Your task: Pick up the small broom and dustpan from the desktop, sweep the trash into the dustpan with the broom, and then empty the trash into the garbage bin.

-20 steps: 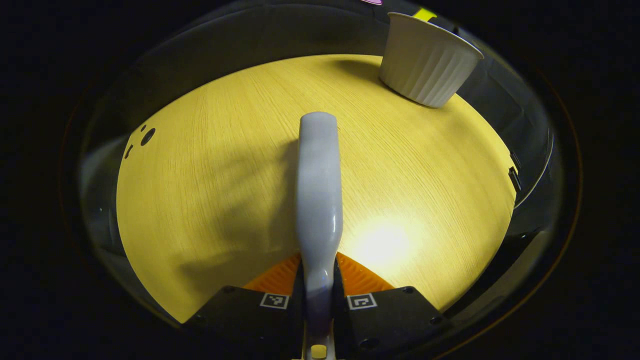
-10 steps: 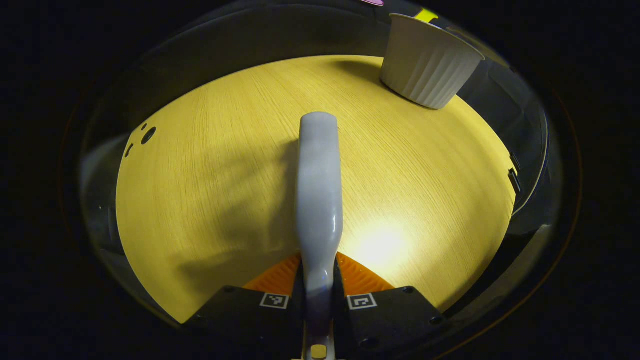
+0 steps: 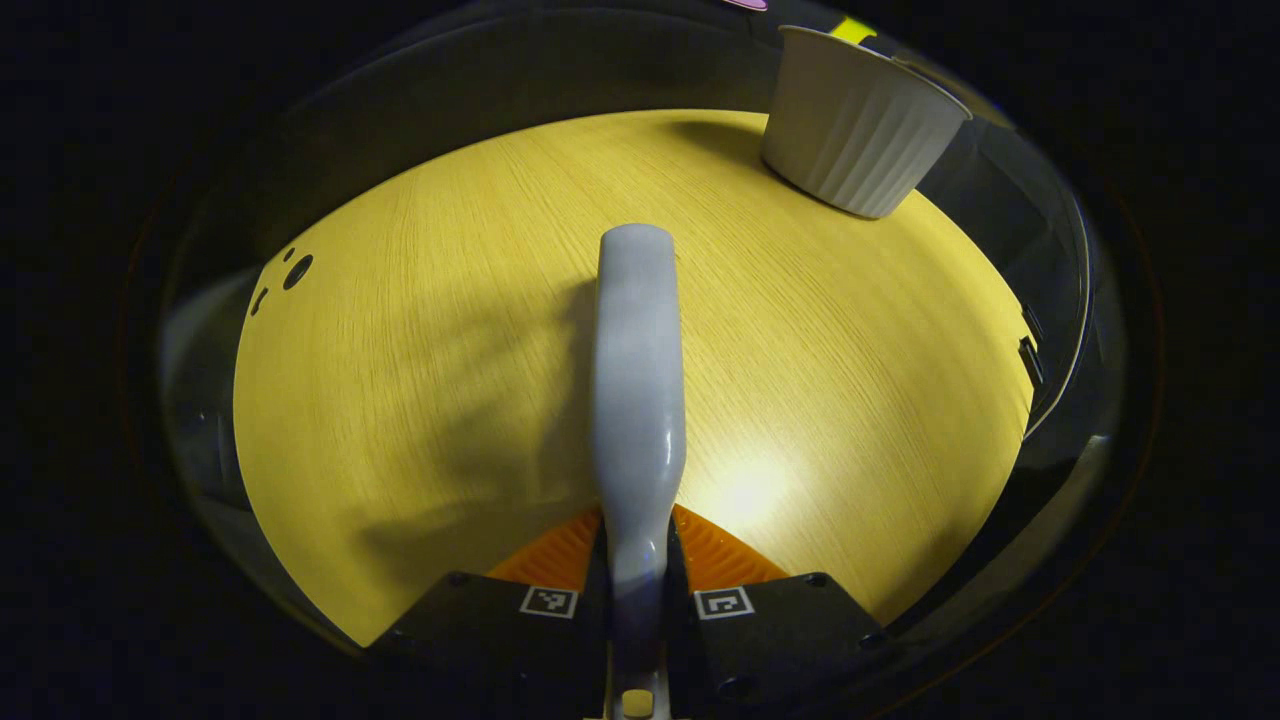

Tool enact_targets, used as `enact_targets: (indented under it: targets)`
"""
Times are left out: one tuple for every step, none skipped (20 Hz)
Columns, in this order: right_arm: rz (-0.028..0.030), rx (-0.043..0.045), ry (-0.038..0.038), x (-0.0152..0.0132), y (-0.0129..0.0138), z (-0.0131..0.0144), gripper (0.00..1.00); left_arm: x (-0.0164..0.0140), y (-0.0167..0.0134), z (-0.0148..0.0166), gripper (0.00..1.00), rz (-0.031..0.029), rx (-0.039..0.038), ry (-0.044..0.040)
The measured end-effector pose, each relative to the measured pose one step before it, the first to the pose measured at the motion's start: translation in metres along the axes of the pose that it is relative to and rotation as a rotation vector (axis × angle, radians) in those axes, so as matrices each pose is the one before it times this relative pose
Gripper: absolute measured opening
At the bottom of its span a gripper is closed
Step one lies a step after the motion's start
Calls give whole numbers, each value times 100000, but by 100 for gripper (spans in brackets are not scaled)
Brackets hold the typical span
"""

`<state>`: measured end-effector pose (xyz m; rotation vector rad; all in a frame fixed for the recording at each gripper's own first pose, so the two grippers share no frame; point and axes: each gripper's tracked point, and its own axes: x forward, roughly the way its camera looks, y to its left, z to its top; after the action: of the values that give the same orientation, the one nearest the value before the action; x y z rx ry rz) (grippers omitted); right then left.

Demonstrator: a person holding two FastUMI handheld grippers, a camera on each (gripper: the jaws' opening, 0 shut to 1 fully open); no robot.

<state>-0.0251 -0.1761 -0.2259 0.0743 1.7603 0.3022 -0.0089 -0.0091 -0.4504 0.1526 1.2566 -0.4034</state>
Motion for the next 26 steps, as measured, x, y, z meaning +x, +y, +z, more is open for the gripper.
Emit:
enact_targets:
  targets:
    - [-50, 97, 169, 21, -179, -67, 35, -29, -2, 15, 28, 248, -338, 84]
    - [60, 593, -1582, -179, 40, 280, 35, -27, -17, 12, 28, 217, -204, -49]
    - [-868, 58, -2016, 26, -269, 292, 35, 45, 22, 2, 28, 113, -164, -45]
    - [-1608, 577, -1443, 244, -249, 31, 35, 22, 15, -18, 28, 27, -194, -22]
    - [-2493, 533, 47, -70, -327, -145, 35, -22, -30, 19, 28, -13, -21, 39]
    - [-2605, -59, -1621, -90, -363, 162, 35, 10, 9, -23, 28, 53, 10, 67]
    - [-3538, -147, -1986, 63, -669, 278, 35, 19, 36, 30, 28, 67, 44, -52]
    - [-3582, 242, -2038, -132, -753, 258, 35, -25, -13, 32, 28, 17, -10, -57]
    - [-2640, 673, -2002, -63, -465, 463, 34, 23, 2, -36, 28, -72, 5, -17]
    - [-2106, 445, -1942, -74, -382, 190, 34, -28, -12, 32, 28, -127, 143, -6]
    - [-3387, -724, -1221, -86, -480, 217, 34, 17, 1, -9, 28, -146, 58, 14]
    - [-4930, -2974, -352, -230, -518, -294, 34, -20, 5, 27, 28, -190, 165, -117]
    - [-6317, -6151, 337, -65, -898, -151, 34, 47, 5, -28, 28, -210, 97, -32]
    - [-6361, -6255, 474, 139, -1062, 116, 34, -1, -13, 14, 28, -232, 179, -127]
    - [-3551, -5366, 262, -171, -497, -42, 34, 21, -3, -14, 28, -290, 331, -6]
    - [-1005, -2723, 966, -118, -21, -142, 34, -14, 7, 18, 28, -352, 395, -15]
    - [-638, -1392, 766, -100, 174, 173, 34, 3, 20, -25, 28, -282, 84, -216]
    - [-243, -1789, 835, -19, 338, 285, 34, -14, -23, 29, 28, -256, -81, -302]
    - [-255, -1447, 527, 71, 261, 290, 34, 41, -22, 18, 28, -189, -341, -324]
    - [250, 847, 194, 36, 19, 233, 34, -3, -57, 62, 28, -161, -399, -450]
    - [766, 1007, 566, 11, 109, -114, 34, 21, -14, -36, 28, -160, -238, -146]
    - [26, 187, 798, 69, -58, -90, 34, -26, -28, 11, 25, -138, -50, -172]
    - [-185, 27, 604, -87, -138, 37, 34, 44, 7, -81, 28, -98, -78, -78]
    - [172, 253, 475, -13, -120, -2, 34, -4, -84, 16, 28, -50, -18, -30]
    - [368, 576, -131, 258, -43, 35, 34, -49, 35, -15, 28, 28, 168, 38]
    - [345, 676, -913, 70, 25, 26, 34, 17, 38, -42, 25, 76, 226, 110]
